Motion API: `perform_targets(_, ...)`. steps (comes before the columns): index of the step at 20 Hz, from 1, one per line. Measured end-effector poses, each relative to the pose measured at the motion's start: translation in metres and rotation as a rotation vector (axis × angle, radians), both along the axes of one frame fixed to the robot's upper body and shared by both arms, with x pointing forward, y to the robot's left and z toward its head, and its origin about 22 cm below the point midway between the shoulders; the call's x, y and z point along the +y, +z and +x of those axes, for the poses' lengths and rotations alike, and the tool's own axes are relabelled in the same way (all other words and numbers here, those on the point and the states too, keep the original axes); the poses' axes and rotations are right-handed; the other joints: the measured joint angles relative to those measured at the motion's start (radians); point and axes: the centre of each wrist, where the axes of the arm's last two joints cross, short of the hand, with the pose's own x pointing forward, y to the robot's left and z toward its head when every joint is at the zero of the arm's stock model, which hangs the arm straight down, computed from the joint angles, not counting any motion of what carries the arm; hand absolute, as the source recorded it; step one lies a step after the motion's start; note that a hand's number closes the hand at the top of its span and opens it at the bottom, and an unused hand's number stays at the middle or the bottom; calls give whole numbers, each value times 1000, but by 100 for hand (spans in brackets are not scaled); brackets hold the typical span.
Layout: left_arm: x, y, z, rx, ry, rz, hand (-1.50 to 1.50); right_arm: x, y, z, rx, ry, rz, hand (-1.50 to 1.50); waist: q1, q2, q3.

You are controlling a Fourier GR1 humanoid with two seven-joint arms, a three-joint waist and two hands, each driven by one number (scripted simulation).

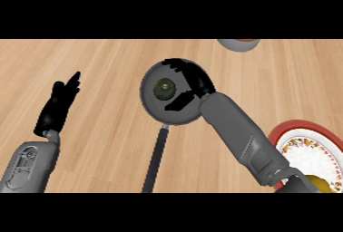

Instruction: Pick the squash from the plate and place it in the pan

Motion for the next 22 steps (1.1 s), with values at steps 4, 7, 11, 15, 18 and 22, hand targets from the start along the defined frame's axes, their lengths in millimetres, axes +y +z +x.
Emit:
perform_targets(4, -3, 1, 2, 0, -9, -3, 0, 1, 1, -1, -32, -29, 101, -150, 9, 0, 1)
perform_targets(7, -3, 4, 4, 1, -4, -1, 0, 2, 4, 0, -60, -58, 173, -150, 2, -3, 1)
perform_targets(11, 5, 1, 2, 7, 15, 3, 0, 2, 8, 2, -78, -113, 258, -150, -22, -8, 0)
perform_targets(15, 18, -3, -6, 20, 53, 0, 0, 3, 18, 10, -69, -176, 306, -150, -58, -18, -1)
perform_targets(18, 32, -5, -12, 25, 91, -2, 0, -5, 20, 15, -64, -212, 341, -150, -94, -24, -1)
perform_targets(22, 39, -13, -24, 32, 117, 1, 0, -44, 22, 27, -69, -246, 388, -150, -123, -28, -1)
